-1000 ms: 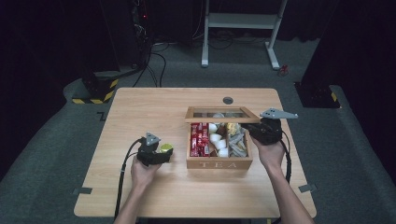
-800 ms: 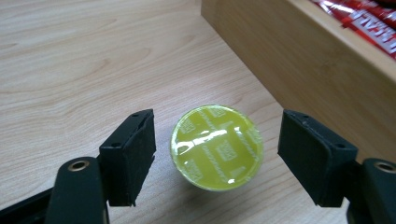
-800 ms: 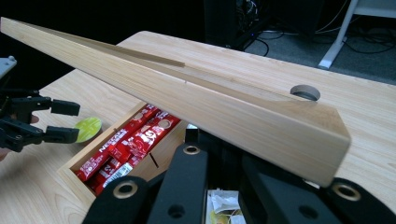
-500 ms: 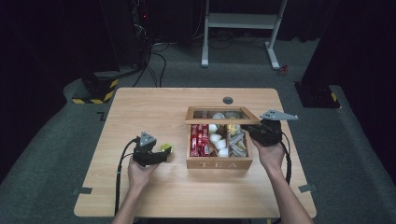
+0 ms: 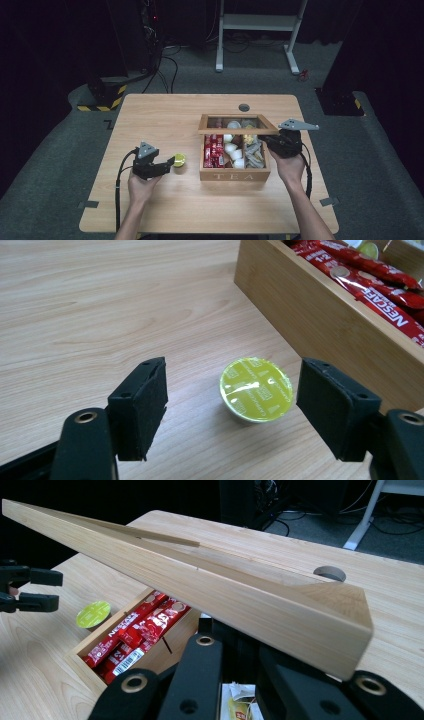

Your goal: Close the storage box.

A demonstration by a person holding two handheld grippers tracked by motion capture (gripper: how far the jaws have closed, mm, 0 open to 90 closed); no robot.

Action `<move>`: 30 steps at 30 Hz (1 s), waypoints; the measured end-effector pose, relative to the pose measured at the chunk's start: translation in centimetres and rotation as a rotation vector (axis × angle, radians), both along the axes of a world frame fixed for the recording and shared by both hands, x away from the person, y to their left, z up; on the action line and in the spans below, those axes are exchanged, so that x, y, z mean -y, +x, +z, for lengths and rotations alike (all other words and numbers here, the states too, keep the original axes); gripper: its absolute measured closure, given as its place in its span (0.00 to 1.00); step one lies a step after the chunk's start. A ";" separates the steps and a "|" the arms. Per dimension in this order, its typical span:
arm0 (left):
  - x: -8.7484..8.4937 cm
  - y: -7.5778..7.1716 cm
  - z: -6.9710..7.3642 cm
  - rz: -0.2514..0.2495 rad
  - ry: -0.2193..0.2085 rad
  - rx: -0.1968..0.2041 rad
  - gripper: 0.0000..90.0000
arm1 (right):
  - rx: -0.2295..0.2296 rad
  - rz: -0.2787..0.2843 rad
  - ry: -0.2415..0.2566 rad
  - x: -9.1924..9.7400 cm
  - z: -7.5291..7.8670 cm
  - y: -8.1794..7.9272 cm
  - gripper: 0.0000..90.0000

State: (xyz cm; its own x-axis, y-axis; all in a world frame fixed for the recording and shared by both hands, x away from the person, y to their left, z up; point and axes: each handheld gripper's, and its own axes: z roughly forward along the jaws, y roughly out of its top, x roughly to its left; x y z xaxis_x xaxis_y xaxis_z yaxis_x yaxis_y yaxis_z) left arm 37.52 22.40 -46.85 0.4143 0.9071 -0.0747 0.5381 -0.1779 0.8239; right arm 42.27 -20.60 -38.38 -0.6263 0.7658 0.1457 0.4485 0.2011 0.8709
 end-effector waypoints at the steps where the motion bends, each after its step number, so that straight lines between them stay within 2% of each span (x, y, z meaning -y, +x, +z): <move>1: -0.3 -0.1 0.0 0.009 -0.007 0.005 0.32 | 0.000 0.000 0.000 0.0 0.0 0.0 1.00; 4: -1.3 -0.4 -0.3 0.035 -0.019 0.001 0.32 | 0.001 -0.001 0.001 0.1 0.0 -0.1 1.00; 13: -3.4 -1.3 -1.1 0.087 -0.013 -0.008 0.34 | 0.002 -0.003 0.004 0.2 -0.1 -0.3 1.00; 21: -5.5 -2.6 -3.1 0.139 0.027 -0.055 0.34 | 0.001 -0.006 0.001 0.3 -0.3 -0.7 1.00; 27: -6.2 -3.2 -3.8 0.162 0.008 -0.065 0.33 | -0.006 -0.012 0.000 0.3 -0.5 -0.8 1.00; 30: -6.2 -3.3 -4.4 0.164 0.031 -0.074 0.33 | -0.005 -0.012 0.000 0.3 -0.6 -1.0 1.00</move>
State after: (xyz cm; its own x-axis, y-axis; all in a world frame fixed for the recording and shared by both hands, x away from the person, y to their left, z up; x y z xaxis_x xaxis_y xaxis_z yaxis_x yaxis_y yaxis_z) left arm 34.20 28.56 -51.25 0.2546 0.9645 -0.0698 0.6207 -0.1076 0.7767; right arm 41.31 -20.92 -38.97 -0.6167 0.7730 0.1485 0.4551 0.1962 0.8686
